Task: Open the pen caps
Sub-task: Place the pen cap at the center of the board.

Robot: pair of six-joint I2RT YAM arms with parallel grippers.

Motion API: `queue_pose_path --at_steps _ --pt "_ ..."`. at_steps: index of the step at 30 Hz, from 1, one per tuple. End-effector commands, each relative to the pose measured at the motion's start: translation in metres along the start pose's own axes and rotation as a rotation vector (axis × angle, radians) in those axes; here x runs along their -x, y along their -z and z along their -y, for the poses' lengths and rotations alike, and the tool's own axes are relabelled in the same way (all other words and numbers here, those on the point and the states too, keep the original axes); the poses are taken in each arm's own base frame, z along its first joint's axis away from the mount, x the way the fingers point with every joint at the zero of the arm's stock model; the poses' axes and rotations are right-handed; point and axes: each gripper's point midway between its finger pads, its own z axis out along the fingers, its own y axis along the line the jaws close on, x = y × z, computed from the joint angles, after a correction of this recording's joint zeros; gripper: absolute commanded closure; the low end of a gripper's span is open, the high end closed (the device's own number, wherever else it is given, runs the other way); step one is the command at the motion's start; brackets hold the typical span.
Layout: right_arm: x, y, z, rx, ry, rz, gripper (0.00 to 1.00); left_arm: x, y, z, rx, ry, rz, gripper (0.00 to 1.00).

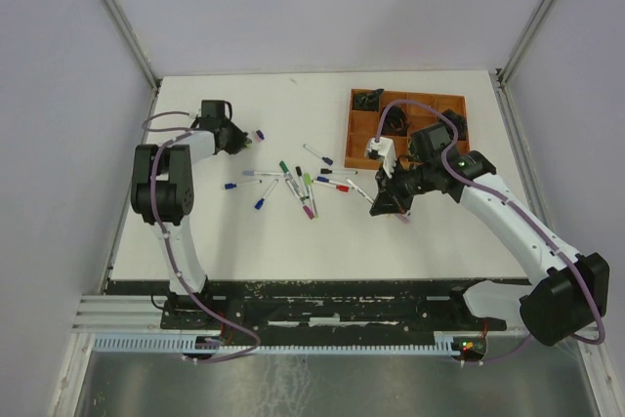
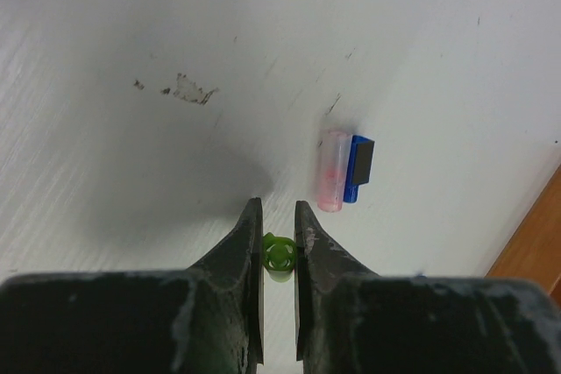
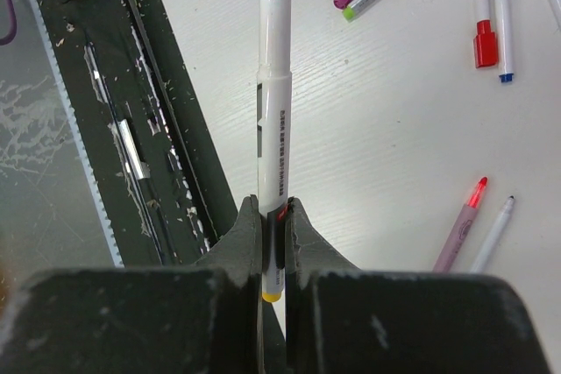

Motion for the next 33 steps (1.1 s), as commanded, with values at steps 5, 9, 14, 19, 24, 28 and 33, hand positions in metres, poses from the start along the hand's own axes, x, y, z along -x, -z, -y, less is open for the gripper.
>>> queue_pose_path --at_steps 5,9,14,19,24,28,33 --pt "0.015 0.003 0.002 -0.007 0.043 0.036 0.98 0.012 -0.010 0.015 -0.028 -0.033 -0.013 0.78" --pt "0.015 0.003 0.001 -0.006 0.043 0.038 0.98 0.016 -0.011 0.017 -0.016 -0.035 -0.009 0.74" --pt "0.015 0.004 0.000 -0.004 0.045 0.039 0.98 0.019 -0.010 0.019 -0.013 -0.038 -0.007 0.70" --pt "0.015 0.004 0.000 -0.004 0.046 0.040 0.98 0.019 -0.009 0.018 -0.007 -0.043 -0.008 0.65" --pt "0.015 0.004 0.001 -0.005 0.048 0.039 0.99 0.022 -0.007 0.021 -0.012 -0.044 -0.003 0.64" --pt "0.014 0.003 0.001 -0.004 0.043 0.033 0.98 0.027 0.000 0.026 -0.023 -0.050 0.013 0.63" --pt "0.011 0.002 0.007 -0.028 0.037 0.019 0.98 0.035 0.015 0.035 -0.046 -0.059 0.040 0.62"
